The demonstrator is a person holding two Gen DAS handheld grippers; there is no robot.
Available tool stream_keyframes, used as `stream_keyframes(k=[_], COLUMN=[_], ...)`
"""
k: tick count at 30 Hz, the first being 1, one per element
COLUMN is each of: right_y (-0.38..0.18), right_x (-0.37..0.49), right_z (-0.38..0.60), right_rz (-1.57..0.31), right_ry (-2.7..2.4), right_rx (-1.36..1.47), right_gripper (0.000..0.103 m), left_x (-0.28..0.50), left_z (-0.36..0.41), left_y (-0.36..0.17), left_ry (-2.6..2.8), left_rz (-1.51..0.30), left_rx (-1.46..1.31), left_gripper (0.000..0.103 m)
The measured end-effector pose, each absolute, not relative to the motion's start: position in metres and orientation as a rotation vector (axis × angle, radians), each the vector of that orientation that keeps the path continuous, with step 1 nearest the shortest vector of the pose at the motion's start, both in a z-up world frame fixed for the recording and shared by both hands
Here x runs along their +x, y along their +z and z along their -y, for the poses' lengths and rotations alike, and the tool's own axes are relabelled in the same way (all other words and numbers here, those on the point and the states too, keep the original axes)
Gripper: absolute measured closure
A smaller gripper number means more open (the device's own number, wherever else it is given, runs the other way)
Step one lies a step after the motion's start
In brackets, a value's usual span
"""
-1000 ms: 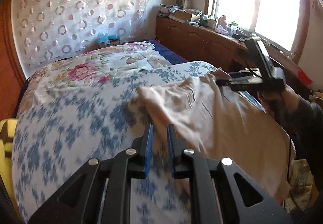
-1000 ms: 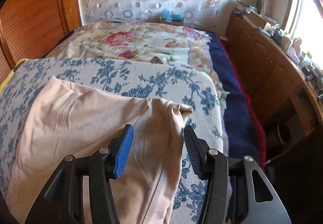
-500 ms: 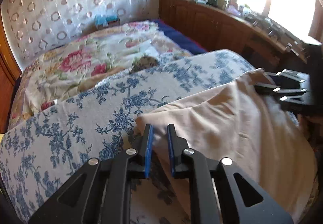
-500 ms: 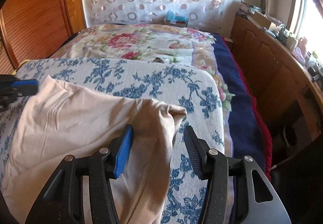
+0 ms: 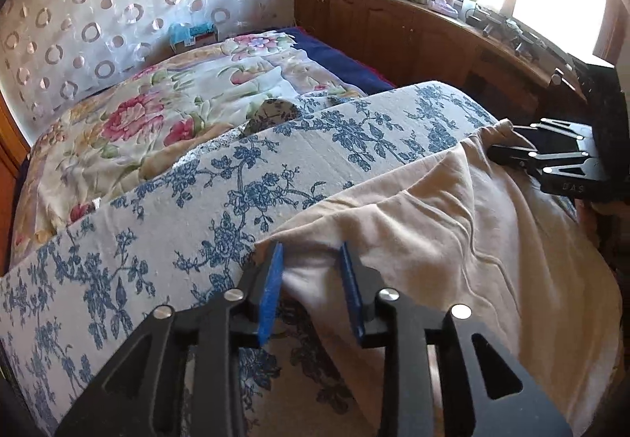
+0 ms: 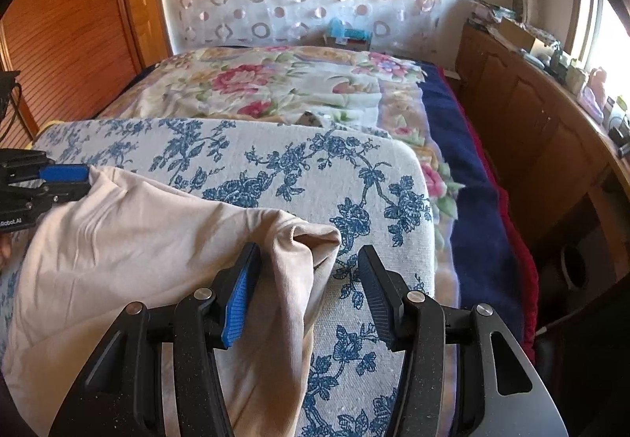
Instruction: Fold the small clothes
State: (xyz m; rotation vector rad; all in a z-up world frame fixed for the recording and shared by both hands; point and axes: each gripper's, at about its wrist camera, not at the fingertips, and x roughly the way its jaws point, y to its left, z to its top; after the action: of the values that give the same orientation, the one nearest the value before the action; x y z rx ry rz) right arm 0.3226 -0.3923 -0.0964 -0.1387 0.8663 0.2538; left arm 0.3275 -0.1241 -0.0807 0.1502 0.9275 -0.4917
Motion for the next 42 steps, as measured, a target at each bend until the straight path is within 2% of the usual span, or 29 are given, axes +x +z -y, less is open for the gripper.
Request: stream_keyframes(k=[4, 11, 12, 13, 15, 16, 17, 22, 24, 26, 27, 29, 30, 32, 34, 42], right_y=[-0.097, -0.098, -0.097, -0.097, -0.096, -0.095, -0.093, -0.075, -0.072, -0.073, -0.074, -0.071, -0.068, -0.058, -0.048, -0.027], right_x=[0.323, 0.322, 0.322, 0.322, 0.321, 0.319, 0.317, 0.307, 0.311, 0.316, 0.317, 0.315, 0.311, 0.299, 0.281, 0.178], right_z=[0.392, 0.392, 0.392, 0.392, 0.392, 0.390, 0.388, 0.381, 0.379, 0.375, 0.373, 0.373, 0.375, 0.380, 0.385, 0.399], right_rz=[-0.867, -0.866, -0.866, -0.864, -0.858, -0.851, -0.834, -0.746, -0.748, -0.775, -0.785, -0.790, -0.786, -0.771, -0.753, -0.742], right_ry=[0.255, 0.255, 0.255, 0.254, 0.271, 0.293, 0.296, 0.326, 0.326, 0.309, 0.311, 0.294, 0.294, 0.293, 0.297, 0.326], right_rx=[-0.138, -0.138, -0.138, -0.140, -0.140, -0.141, -0.155, -0.146, -0.142, -0.163, -0.170, -0.180, -0.178, -0.166, -0.154, -0.145], right_gripper=[0.051, 0.051, 0.051, 0.051, 0.067, 0.089, 0.095, 0.098, 0.098, 0.098, 0.098, 0.081, 0.077, 0.061, 0.055, 0.053], left_x=[0.323, 0.326, 0.325, 0.323, 0.319, 0.317, 0.313, 0.312, 0.312, 0.309, 0.306, 0.299, 0.291, 0.276, 0.255, 0.163], left_z=[0.118, 0.118, 0.119, 0.121, 0.122, 0.120, 0.114, 0.092, 0.089, 0.087, 0.086, 0.086, 0.087, 0.087, 0.087, 0.087], left_y=[-0.080, -0.084, -0.084, -0.084, -0.082, -0.078, -0.070, -0.054, -0.054, -0.051, -0.048, -0.043, -0.040, -0.035, -0.031, -0.027], left_ry=[-0.494, -0.475, -0.490, -0.508, -0.527, -0.514, -0.507, -0.471, -0.452, -0.421, -0.438, -0.467, -0.475, -0.470, -0.499, -0.564], left_rz=[-0.925, -0.935, -0.924, -0.910, -0.885, -0.865, -0.830, -0.790, -0.794, -0.772, -0.765, -0.769, -0.768, -0.756, -0.746, -0.758], left_rx=[0.124, 0.105, 0.111, 0.122, 0.144, 0.142, 0.121, 0.064, 0.069, 0.080, 0.085, 0.090, 0.103, 0.123, 0.133, 0.131], left_gripper=[0.062, 0.059, 0.063, 0.079, 0.098, 0.099, 0.099, 0.099, 0.097, 0.090, 0.083, 0.077, 0.073, 0.064, 0.062, 0.058])
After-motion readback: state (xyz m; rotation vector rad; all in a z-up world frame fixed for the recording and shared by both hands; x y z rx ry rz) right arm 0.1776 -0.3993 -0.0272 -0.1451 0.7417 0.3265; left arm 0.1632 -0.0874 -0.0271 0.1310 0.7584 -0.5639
